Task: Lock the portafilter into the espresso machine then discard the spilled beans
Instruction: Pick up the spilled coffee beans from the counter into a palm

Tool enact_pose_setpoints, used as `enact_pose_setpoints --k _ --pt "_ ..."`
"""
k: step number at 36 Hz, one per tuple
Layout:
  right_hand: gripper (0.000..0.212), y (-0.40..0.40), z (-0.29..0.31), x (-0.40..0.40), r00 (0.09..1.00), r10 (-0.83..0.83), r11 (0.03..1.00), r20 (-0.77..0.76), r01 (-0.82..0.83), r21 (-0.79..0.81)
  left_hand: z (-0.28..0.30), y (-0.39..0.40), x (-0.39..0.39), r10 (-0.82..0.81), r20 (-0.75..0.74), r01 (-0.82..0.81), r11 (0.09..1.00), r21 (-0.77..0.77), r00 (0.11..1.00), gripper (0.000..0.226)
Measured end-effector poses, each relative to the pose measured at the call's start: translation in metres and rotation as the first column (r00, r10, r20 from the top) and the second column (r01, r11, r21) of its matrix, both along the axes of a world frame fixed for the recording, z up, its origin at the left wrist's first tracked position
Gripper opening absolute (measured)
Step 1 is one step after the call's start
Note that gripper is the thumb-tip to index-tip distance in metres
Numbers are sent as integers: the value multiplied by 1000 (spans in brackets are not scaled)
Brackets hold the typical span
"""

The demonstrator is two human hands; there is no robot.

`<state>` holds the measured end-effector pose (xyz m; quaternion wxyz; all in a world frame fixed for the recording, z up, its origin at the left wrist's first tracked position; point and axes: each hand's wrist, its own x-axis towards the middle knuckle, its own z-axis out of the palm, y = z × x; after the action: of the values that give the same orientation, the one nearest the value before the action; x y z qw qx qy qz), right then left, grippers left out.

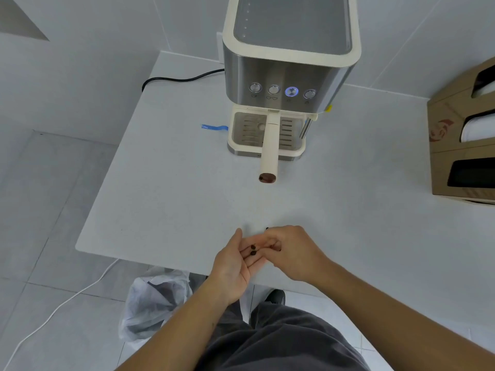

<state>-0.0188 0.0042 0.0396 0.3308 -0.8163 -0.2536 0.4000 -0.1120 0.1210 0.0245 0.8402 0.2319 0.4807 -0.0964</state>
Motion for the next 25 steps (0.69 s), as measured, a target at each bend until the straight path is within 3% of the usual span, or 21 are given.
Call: enact_pose_setpoints --k 4,11,25 --pt "19 -9 -3 16 994 -59 996 96 65 -61 -2 3 -1 20 -30 -20 1000 -4 999 55" --pt "18 -34 -13 42 978 -158 967 134 181 -179 -4 7 -6 32 -51 -32 999 8 998 54" --pt "19 -26 -30 36 991 -17 955 132 56 -293 -8 14 -14 44 -89 -42 999 24 995 52"
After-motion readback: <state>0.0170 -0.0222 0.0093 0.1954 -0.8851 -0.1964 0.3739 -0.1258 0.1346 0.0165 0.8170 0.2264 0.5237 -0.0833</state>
